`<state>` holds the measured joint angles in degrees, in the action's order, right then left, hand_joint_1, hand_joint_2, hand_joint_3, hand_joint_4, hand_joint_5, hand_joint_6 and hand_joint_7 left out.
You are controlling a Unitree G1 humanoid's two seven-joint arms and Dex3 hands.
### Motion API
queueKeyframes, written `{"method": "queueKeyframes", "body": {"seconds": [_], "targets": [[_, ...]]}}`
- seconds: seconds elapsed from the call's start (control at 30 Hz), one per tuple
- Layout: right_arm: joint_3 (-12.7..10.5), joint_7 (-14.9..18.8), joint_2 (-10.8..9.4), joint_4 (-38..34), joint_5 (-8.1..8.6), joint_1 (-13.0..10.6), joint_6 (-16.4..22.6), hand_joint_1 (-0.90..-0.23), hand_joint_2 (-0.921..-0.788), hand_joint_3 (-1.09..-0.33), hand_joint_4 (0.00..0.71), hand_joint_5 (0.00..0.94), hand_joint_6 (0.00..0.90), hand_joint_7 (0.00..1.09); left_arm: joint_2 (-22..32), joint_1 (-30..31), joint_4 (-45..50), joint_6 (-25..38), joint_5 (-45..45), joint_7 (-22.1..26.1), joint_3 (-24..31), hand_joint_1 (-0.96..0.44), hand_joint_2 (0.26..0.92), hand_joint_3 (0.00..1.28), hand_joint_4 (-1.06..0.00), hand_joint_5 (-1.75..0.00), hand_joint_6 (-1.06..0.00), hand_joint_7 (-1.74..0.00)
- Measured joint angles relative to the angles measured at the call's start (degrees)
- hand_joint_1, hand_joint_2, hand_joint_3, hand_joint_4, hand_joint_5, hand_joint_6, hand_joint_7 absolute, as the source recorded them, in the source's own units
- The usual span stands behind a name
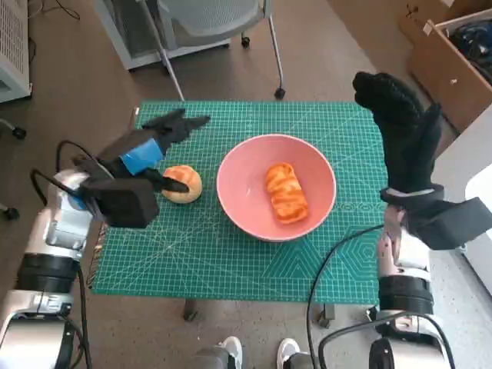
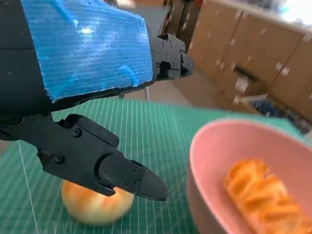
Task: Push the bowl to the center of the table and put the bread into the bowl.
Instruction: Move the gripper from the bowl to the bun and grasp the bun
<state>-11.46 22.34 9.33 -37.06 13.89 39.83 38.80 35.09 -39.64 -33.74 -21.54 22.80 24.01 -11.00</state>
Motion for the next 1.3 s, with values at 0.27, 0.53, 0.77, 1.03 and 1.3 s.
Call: {"method": "queueKeyframes", "body": {"seconds": [0.27,0.53,0.77,1.03,1.3], "targets": [[-0.3,0.6,0.8,0.2,0.88,0.0,0.0,-0.643,-0.921,-0.76,0.184,0.002,0.031,0.45,-1.0,-2.6,-8.4,-0.8,2.6,-0.9,-3.3,-0.37,0.807,0.0,-0.06,0.0,-0.25,-0.05],[-0.4,0.6,1.0,1.3,1.57,-0.2,-0.2,-0.642,-0.921,-0.763,0.183,0.001,0.027,0.46,-2.2,-5.2,-17.1,-0.9,6.0,-3.1,-6.7,-0.37,0.807,0.0,-0.06,0.0,-0.29,-0.04],[-0.3,0.5,1.0,1.9,1.55,-0.4,-0.3,-0.642,-0.921,-0.763,0.183,0.001,0.023,0.46,-4.0,-7.0,-24.0,0.8,7.9,-4.7,-8.9,-0.24,0.798,0.0,-0.11,-0.01,-0.35,-0.04],[-0.3,0.5,1.1,2.0,1.53,-0.4,-0.3,-0.634,-0.921,-0.764,0.182,0.0,0.02,0.47,-6.4,-8.7,-29.2,2.3,9.8,-10.5,-11.1,-0.01,0.879,0.03,-0.5,-0.09,-0.63,-0.1],[-0.2,0.5,1.1,2.4,1.52,-0.6,-0.3,-0.631,-0.921,-0.765,0.182,0.0,0.011,0.47,-6.4,-9.1,-30.7,2.6,12.7,-15.9,-13.5,0.0,0.918,0.14,-0.61,-1.17,-0.55,-1.1]]}}
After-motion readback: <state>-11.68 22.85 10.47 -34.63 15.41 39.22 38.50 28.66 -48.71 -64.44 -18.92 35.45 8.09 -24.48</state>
